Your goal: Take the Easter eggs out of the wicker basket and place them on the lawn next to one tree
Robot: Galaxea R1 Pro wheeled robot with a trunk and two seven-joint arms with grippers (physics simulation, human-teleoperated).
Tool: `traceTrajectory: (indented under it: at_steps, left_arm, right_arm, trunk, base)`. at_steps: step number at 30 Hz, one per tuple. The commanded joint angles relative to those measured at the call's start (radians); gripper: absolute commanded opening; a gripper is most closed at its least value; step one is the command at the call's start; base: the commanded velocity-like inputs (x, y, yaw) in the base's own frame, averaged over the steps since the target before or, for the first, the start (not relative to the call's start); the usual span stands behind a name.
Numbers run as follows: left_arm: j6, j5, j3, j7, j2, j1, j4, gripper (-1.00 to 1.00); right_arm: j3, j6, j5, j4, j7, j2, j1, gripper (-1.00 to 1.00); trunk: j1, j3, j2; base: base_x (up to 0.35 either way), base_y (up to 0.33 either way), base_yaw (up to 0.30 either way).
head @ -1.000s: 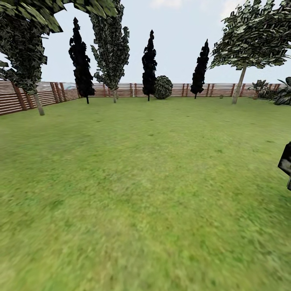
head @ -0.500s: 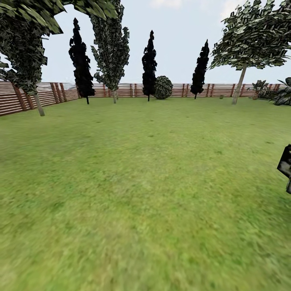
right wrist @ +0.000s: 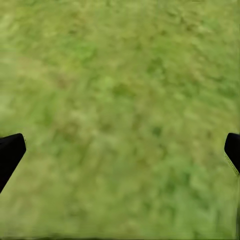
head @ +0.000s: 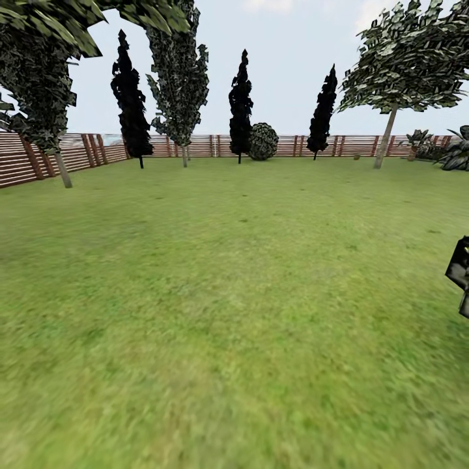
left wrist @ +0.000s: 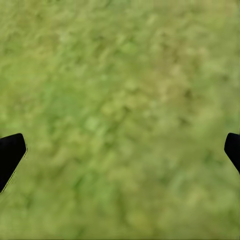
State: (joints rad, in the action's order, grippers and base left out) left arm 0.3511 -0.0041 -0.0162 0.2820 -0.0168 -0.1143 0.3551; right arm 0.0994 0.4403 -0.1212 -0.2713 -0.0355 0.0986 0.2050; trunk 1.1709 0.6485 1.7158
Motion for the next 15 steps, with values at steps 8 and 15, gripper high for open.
traceTrajectory:
  at_steps: [8,15]
  left_arm:
    - [0.004,-0.002,0.000,0.001,0.015,0.000,-0.027,1.00]
    - [0.002,-0.002,0.000,0.001,0.018,0.000,-0.030,1.00]
  right_arm:
    - [0.009,0.003,0.014,0.001,-0.009,-0.001,0.001,1.00]
    - [0.007,-0.003,0.011,0.053,-0.010,-0.005,0.001,1.00]
  trunk:
    - [-0.031,-0.024,-0.056]
    - [-0.058,-0.046,-0.105]
  base:
    - [0.000,0.000,0.000]
    - [0.000,0.000,0.000]
